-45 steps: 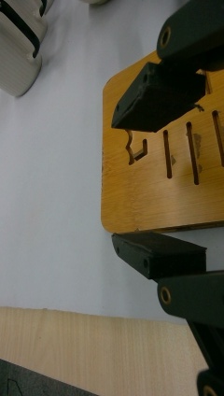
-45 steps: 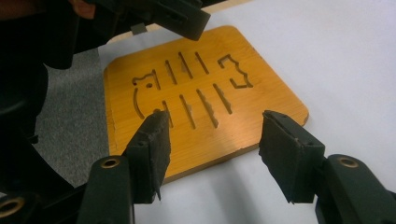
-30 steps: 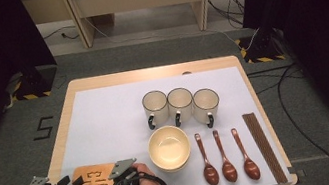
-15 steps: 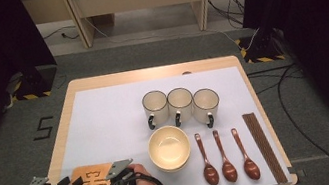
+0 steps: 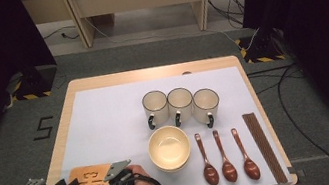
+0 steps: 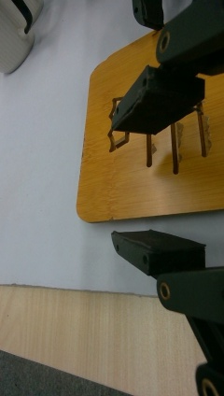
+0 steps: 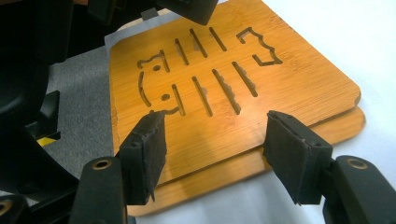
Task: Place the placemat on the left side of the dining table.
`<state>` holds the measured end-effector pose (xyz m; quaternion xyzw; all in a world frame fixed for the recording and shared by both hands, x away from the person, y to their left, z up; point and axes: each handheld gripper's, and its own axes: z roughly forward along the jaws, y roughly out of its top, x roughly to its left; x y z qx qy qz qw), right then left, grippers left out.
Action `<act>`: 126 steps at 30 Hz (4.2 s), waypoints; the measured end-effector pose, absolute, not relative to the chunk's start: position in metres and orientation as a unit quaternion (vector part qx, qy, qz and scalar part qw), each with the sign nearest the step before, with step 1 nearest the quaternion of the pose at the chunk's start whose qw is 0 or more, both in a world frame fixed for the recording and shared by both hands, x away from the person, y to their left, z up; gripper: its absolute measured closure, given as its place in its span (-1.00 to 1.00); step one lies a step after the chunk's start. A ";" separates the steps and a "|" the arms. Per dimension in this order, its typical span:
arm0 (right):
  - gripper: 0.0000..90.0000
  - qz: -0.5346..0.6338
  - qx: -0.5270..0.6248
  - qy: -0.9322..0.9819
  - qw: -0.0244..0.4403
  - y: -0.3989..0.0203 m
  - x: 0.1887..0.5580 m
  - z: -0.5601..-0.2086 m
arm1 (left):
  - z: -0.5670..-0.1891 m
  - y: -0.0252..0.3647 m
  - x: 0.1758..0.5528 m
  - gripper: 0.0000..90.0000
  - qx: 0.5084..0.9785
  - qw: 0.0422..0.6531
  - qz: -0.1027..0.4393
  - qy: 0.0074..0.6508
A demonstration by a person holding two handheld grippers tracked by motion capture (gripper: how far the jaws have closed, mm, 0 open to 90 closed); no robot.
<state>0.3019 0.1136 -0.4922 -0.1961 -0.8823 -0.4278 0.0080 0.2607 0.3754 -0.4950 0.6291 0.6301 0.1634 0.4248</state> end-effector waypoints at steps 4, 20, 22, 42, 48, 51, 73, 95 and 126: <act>-0.15 -0.428 -0.192 -0.883 0.007 0.119 0.301 -0.493 | -0.496 0.377 0.260 -0.13 0.626 0.417 0.160 0.639; -0.18 -0.427 -0.178 -0.886 -0.002 0.121 0.302 -0.494 | -0.475 0.384 0.256 0.17 0.566 0.487 0.147 0.649; -0.18 -0.427 -0.180 -0.886 0.002 0.121 0.301 -0.495 | -0.471 0.383 0.255 0.23 0.550 0.516 0.121 0.645; -0.15 -0.441 -0.159 -0.883 0.000 0.118 0.304 -0.498 | -0.469 0.361 0.256 0.81 0.541 0.564 0.070 0.620; -0.13 -0.442 -0.158 -0.883 -0.002 0.118 0.305 -0.498 | -0.466 0.359 0.256 0.86 0.534 0.575 0.063 0.617; -0.12 -0.442 -0.163 -0.882 -0.004 0.115 0.304 -0.495 | -0.460 0.357 0.256 0.90 0.542 0.578 0.073 0.606; -0.07 -0.500 -0.131 -0.852 -0.083 0.084 0.297 -0.427 | -0.417 0.354 0.269 0.90 0.555 0.584 0.141 0.575; -0.07 -0.536 -0.166 -0.816 -0.138 0.022 0.307 -0.374 | -0.395 0.339 0.312 0.90 0.570 0.583 0.165 0.555; -0.13 -0.554 -0.269 -0.765 -0.187 -0.069 0.320 -0.378 | -0.388 0.316 0.374 0.90 0.568 0.561 0.201 0.567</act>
